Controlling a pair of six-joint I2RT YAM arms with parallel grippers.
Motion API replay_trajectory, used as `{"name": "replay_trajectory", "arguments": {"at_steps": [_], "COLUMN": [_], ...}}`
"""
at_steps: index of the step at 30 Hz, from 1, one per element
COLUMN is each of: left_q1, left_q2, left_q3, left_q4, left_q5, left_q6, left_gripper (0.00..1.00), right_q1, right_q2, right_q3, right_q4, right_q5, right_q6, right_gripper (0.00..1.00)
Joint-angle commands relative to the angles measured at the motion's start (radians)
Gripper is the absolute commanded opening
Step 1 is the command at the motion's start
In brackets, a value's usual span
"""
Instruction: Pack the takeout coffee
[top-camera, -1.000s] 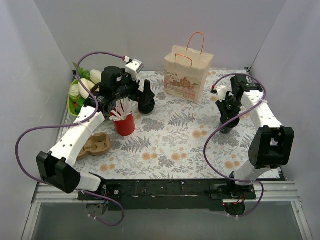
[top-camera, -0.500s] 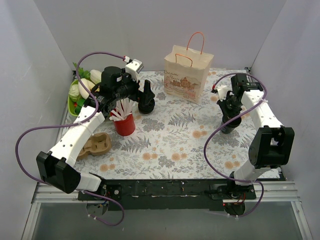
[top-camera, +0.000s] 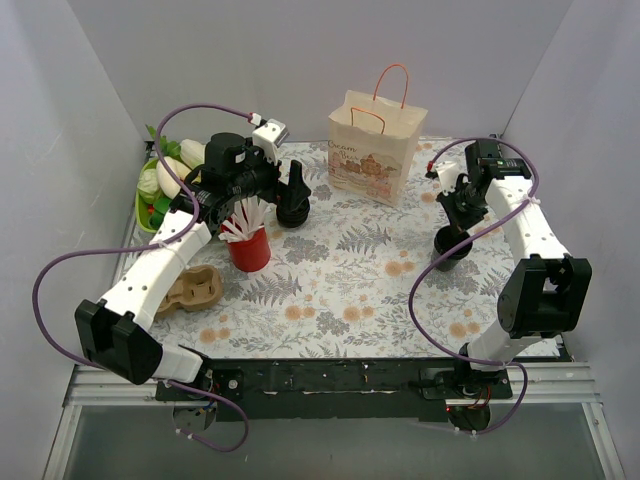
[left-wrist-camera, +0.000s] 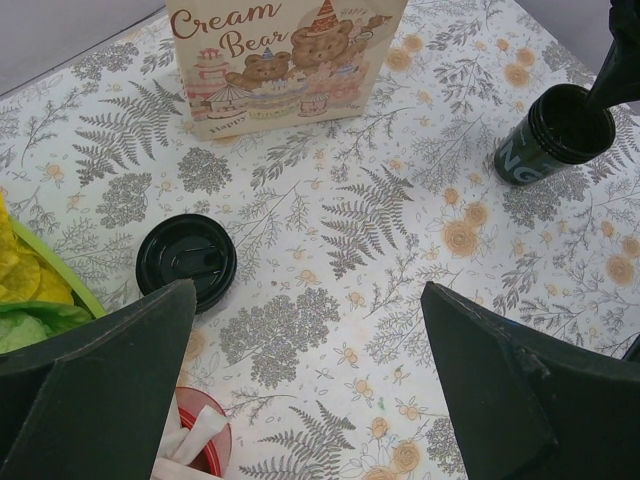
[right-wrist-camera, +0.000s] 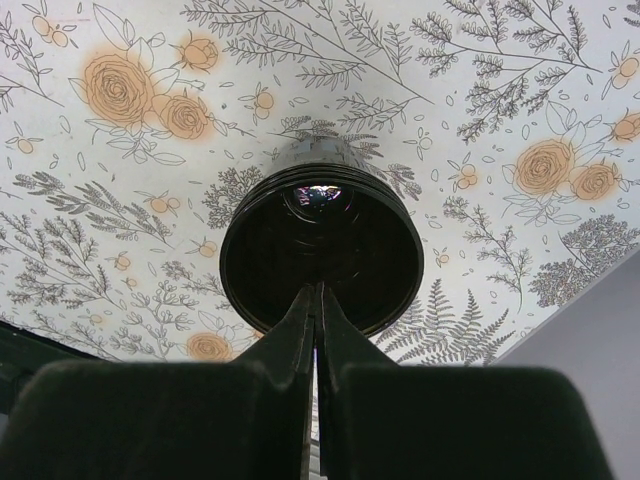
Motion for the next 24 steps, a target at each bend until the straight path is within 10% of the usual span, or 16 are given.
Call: {"name": "replay_trajectory", "arguments": {"at_steps": [1,10,24], "left_q1": [0.001,0.0,0.001], "left_q2": [-0.007,-0.007,-0.013], "left_q3": [0.001,-0.002,-0.011], "left_q4": [0.016,0.016,0.013], "left_q5": [0.012,0.016,0.005], "left_q6": [-0.005,-0.007,-0.001], "left_gripper": [0.98,0.98,0.98], "right_q1": [-0.008,-0.005,-0.001], "right_q2": [-0.037,-0.03,0.037], "right_q3": [0.026,-0.009,-0.017], "right_q4": [-0.035,-0.098,-0.102], "right_q5": [-0.059,-0.182,-0.191], "right_q6": [-0.021,-0.071,-0.091], "right_gripper": [0.09,0.47,0.47]}}
